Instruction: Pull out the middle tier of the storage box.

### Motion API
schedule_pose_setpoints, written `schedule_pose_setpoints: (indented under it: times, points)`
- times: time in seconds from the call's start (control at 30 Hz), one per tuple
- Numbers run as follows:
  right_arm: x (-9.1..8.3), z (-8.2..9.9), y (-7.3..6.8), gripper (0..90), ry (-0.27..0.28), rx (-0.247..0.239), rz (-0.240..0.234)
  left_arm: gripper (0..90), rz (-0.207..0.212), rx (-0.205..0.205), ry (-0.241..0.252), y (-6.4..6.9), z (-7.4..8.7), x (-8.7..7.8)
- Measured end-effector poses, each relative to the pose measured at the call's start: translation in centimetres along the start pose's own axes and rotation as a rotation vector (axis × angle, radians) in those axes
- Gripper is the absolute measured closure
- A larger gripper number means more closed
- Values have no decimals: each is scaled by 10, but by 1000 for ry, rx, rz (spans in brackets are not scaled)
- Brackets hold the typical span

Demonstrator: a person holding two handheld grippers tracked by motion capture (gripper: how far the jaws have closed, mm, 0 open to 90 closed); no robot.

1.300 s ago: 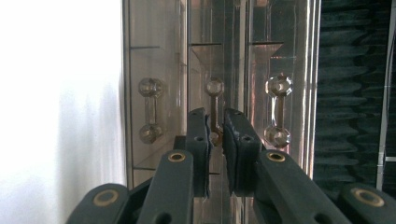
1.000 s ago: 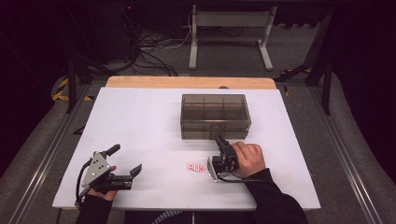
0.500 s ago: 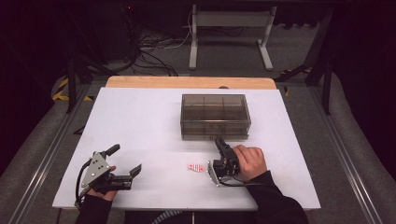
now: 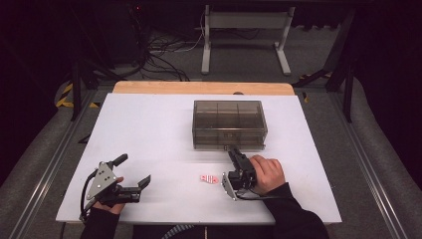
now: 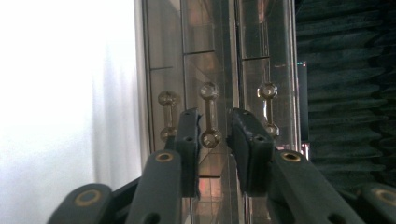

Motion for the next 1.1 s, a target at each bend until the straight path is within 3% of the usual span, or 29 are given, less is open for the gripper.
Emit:
schedule_pose_setpoints:
  times: [0.13,0.37,0.6,0.77,1.1]
  points:
    - [-2,0,0,706,18,4,-11,0,1,3,1,0,0,0]
    - [-11,5,0,650,79,99,-38,0,1,2,4,0,0,0]
    - [-17,6,0,613,122,141,-63,0,0,3,4,0,0,0]
    - [-24,12,4,582,173,251,-104,0,1,2,3,0,0,0]
    - [-35,18,7,526,250,366,-157,0,-1,-2,-2,0,0,1]
Point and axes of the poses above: each handheld gripper's, and its own axes: x roughly forward along the jaws, z roughly out of its underside, y roughly to its right, the point moved 3 cm from there along x, roughly forward along the jaws, and after that the axes turned 12 degrees about -z, right-handed, at the moved point
